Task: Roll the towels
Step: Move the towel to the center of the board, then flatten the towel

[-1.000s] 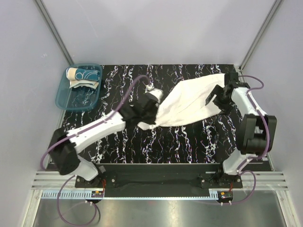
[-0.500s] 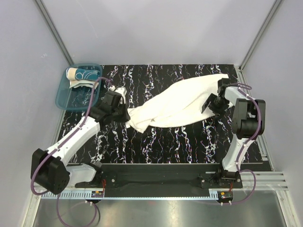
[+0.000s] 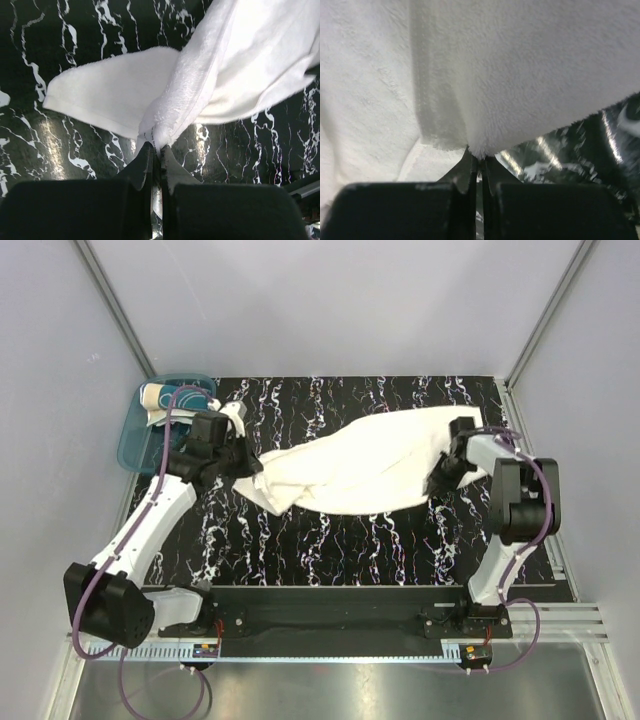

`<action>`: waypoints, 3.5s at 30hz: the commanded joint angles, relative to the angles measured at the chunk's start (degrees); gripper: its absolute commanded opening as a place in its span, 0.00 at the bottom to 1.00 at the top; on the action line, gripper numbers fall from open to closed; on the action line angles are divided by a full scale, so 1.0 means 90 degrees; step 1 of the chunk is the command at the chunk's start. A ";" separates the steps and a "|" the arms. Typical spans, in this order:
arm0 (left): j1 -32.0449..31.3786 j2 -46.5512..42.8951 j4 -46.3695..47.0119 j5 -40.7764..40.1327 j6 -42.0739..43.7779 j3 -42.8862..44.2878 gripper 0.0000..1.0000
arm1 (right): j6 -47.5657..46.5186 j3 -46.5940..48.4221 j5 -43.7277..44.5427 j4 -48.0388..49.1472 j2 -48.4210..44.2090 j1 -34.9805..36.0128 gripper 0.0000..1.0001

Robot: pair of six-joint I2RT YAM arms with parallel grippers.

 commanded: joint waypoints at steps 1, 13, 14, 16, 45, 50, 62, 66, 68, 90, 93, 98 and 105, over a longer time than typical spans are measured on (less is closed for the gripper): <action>0.0233 0.0079 0.0067 0.0261 0.0177 0.0688 0.00 | 0.0500 -0.0856 -0.0341 -0.0290 -0.0879 0.0911 0.00; 0.0594 0.0304 0.0222 0.0182 0.0207 0.0719 0.00 | 0.1820 -0.1903 0.0995 -0.2086 -0.4347 0.2876 0.94; 0.0614 0.0342 0.0233 0.0202 0.0197 0.0651 0.00 | 0.1810 -0.1661 0.1258 -0.2175 -0.4580 0.2876 0.96; 0.0624 0.0382 0.0272 0.0260 0.0197 0.0630 0.00 | 0.1937 -0.1396 0.2165 -0.2419 -0.4690 0.2837 0.98; 0.0750 0.0343 0.0506 0.0681 0.0031 0.0269 0.00 | 0.0316 0.0558 0.1455 0.0256 0.0397 -0.2154 0.75; 0.0780 0.0353 0.0496 0.0652 0.0041 0.0269 0.00 | 0.0365 0.0871 0.1164 0.0237 0.0651 -0.2163 0.59; 0.0887 0.0411 0.0516 0.0759 0.0021 0.0250 0.00 | 0.0277 0.0627 0.0606 0.0520 0.0623 -0.2115 0.00; 0.0878 0.0275 0.0526 0.0516 0.0099 0.0288 0.00 | 0.0189 0.0822 0.0518 0.0150 0.0155 -0.2036 0.00; 0.0877 0.0080 0.0351 0.0408 0.0119 0.0415 0.00 | 0.0170 0.0968 0.0470 -0.0162 -0.0440 -0.2017 0.00; 0.0877 -0.3583 -0.0908 0.0319 0.0275 0.3204 0.00 | 0.0013 0.3321 -0.0020 -0.1990 -0.6555 -0.1900 0.00; 0.0731 -0.3612 -0.1056 0.0242 0.0119 0.3637 0.00 | 0.0091 0.3692 0.0244 -0.2282 -0.6672 -0.1880 0.00; 0.0721 -0.3554 -0.1095 0.0066 0.0002 0.3766 0.00 | 0.0062 0.3879 0.0947 -0.2623 -0.6313 -0.1831 0.00; 0.0721 -0.2911 -0.0736 -0.0217 -0.0136 0.2605 0.00 | 0.0111 0.2477 0.1016 -0.1913 -0.5649 -0.1831 0.00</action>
